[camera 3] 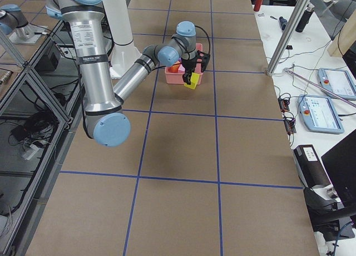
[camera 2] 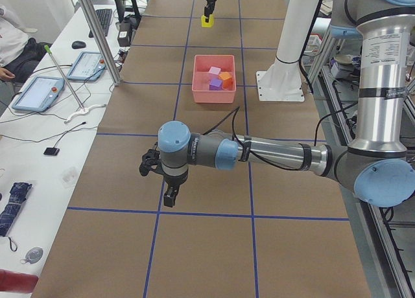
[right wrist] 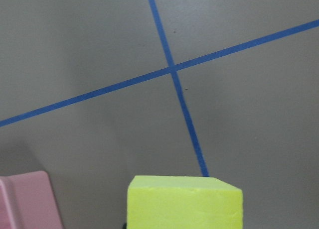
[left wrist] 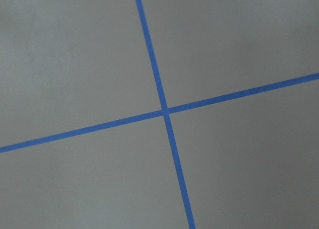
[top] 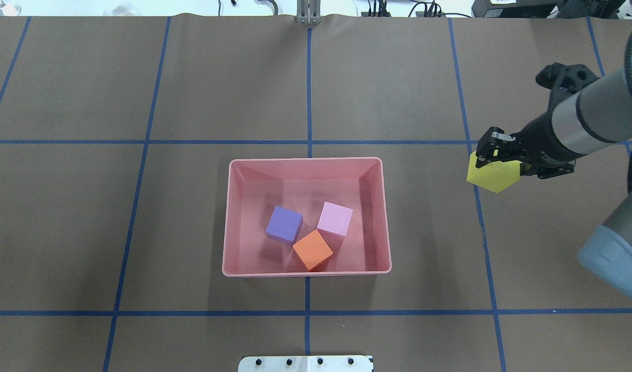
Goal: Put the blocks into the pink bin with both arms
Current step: 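Lift the yellow cube with the right gripper while the left arm withdraws, then carry the yellow cube over the bin and release it with the right gripper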
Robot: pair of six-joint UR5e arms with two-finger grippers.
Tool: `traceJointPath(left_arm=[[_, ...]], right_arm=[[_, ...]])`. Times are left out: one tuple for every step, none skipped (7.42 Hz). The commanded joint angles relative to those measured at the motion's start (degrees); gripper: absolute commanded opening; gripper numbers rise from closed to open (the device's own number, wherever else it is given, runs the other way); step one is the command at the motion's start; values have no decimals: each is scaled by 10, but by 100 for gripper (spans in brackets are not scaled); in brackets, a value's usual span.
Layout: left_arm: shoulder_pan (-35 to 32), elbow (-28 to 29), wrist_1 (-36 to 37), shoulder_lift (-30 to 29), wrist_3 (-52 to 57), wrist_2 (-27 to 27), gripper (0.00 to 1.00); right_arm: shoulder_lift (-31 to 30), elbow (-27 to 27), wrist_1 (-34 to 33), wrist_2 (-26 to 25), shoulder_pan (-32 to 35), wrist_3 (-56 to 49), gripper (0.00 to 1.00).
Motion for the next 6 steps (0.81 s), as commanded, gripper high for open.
traceJointPath(left_arm=[[-5,-3,1,22,34,-9,100],[-5,0,1,21,33,-9,100],[-4,0,1,20,33,-9,100],[-4,3,0,20,32,-9,100],[-4,4,0,19,32,-9,100],[-4,3,0,19,32,-9,100]], right_arm=[[123,-3,-103,-61,-87,67,2],[161,-23,-104,-99,-127,101,22],[207,-63,-105,-111,-141,126,59],[219,-72,-107,-125,-145,141,99],[220,-70,-116,-126,-145,142,100],[217,-68,-117,-126,-144,141,100]])
